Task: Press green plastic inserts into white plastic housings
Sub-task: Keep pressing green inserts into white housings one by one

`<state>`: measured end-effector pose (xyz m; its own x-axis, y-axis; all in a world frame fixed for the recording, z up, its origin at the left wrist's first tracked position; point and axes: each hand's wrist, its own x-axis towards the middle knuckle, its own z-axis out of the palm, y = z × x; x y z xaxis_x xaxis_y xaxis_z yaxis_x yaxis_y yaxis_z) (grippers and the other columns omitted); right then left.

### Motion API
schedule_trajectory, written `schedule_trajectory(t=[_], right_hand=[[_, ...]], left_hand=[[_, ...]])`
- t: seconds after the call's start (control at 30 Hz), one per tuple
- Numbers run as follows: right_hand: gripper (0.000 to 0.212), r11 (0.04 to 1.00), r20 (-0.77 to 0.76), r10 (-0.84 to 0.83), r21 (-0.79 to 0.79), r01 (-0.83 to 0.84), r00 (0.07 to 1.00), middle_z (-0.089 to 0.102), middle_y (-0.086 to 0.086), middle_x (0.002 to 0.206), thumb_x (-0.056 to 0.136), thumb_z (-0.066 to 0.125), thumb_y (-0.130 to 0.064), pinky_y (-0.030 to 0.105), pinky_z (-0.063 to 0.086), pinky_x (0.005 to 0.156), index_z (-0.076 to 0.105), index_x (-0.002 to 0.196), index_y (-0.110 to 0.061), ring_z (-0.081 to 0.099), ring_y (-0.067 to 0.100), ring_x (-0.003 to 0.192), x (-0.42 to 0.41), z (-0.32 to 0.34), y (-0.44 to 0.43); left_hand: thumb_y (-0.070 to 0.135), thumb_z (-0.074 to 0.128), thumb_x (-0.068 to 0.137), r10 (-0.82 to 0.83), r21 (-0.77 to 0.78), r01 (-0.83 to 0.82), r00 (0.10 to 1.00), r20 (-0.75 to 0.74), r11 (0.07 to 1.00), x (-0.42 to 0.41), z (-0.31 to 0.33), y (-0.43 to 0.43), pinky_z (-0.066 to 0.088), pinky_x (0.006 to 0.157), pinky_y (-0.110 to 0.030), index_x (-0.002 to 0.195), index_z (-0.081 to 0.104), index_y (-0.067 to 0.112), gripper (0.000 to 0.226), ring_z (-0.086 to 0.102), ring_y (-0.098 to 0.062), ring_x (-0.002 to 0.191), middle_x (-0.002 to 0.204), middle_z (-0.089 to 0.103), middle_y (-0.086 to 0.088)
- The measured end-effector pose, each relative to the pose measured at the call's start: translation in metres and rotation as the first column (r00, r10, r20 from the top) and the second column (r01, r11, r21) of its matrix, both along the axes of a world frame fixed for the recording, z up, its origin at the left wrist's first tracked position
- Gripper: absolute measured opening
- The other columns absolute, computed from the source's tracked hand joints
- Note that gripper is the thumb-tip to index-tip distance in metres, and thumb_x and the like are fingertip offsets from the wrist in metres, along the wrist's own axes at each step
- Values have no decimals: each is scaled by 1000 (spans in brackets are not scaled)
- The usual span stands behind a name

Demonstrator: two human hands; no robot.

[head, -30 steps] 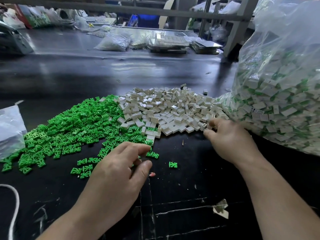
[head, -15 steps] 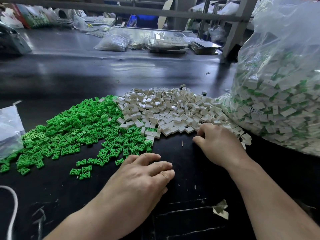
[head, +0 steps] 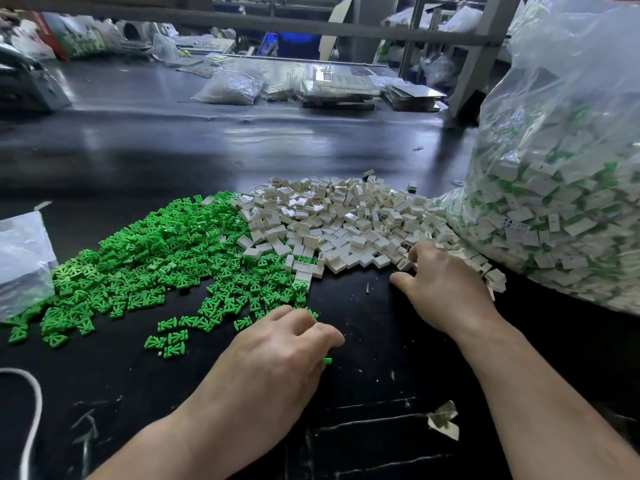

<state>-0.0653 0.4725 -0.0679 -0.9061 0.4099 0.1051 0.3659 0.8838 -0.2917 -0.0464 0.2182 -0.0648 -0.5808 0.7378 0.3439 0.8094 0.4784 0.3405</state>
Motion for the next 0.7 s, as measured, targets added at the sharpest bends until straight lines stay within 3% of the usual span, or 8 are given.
schedule_trajectory(t=[0.13, 0.3, 0.37, 0.43, 0.5, 0.57, 0.63, 0.7], right_hand=[[42, 1000, 17, 26, 14, -26, 1000, 68, 2, 120, 95, 59, -42, 36, 43, 74, 53, 135, -31, 62, 29, 108, 0, 2, -2], [13, 996, 1, 87, -13, -87, 996, 68, -1, 94, 95, 58, -41, 33, 40, 68, 60, 104, -32, 56, 22, 83, 0, 0, -11], [13, 989, -13, 130, -69, -130, 991, 67, -5, 87, 94, 59, -43, 33, 43, 66, 61, 96, -30, 61, 18, 83, 0, -1, -12], [19, 959, -81, 146, -233, -161, 986, 67, -9, 77, 93, 62, -46, 28, 44, 60, 64, 87, -28, 62, 8, 71, 1, 3, -14], [24, 822, -176, 143, -527, -216, 974, 68, -8, 68, 92, 63, -49, 22, 40, 49, 66, 82, -27, 56, 2, 52, 5, 9, -23], [21, 532, -199, 186, -803, -268, 962, 65, -4, 67, 95, 64, -46, 21, 36, 41, 67, 82, -29, 48, 7, 45, 12, 16, -38], [18, 297, -186, 281, -916, -270, 941, 62, 0, 67, 97, 64, -38, 19, 34, 37, 68, 81, -31, 45, 10, 44, 19, 20, -56], [13, 153, -181, 368, -956, -251, 912, 61, 2, 67, 95, 67, -31, 19, 33, 35, 70, 83, -30, 44, 10, 42, 24, 23, -70]], left_hand=[[8, 78, 78, 20, 12, -20, 1000, 3, 1000, 3, 4, 1, 54, 59, -31, 102, 72, 24, 29, 60, -13, 79, 87, 61, 8], [10, 68, 86, 124, 130, -143, 983, 139, 981, 3, 5, -3, 43, 60, -12, 101, 63, 37, 31, 56, -3, 76, 92, 54, 16], [6, 68, 87, 175, 233, -224, 962, 212, 946, 2, 4, -4, 42, 66, -7, 95, 63, 38, 34, 59, -2, 84, 93, 58, 16], [5, 65, 89, 174, 340, -317, 904, 390, 885, 1, 4, -4, 48, 70, -9, 89, 65, 39, 34, 65, -4, 85, 89, 66, 10], [7, 59, 92, 87, 425, -394, 808, 583, 815, 2, 7, -4, 56, 70, -18, 87, 66, 38, 31, 71, -10, 80, 87, 71, 2], [12, 57, 92, 18, 489, -448, 750, 661, 749, 2, 11, -4, 58, 66, -24, 88, 68, 36, 27, 72, -16, 75, 82, 72, -3], [18, 57, 90, -26, 525, -495, 710, 704, 692, 1, 15, -5, 59, 64, -25, 93, 71, 34, 21, 71, -18, 72, 78, 72, -5], [22, 60, 85, -72, 556, -531, 678, 731, 639, 0, 17, -6, 59, 63, -28, 96, 72, 32, 19, 72, -21, 73, 77, 71, -6]])
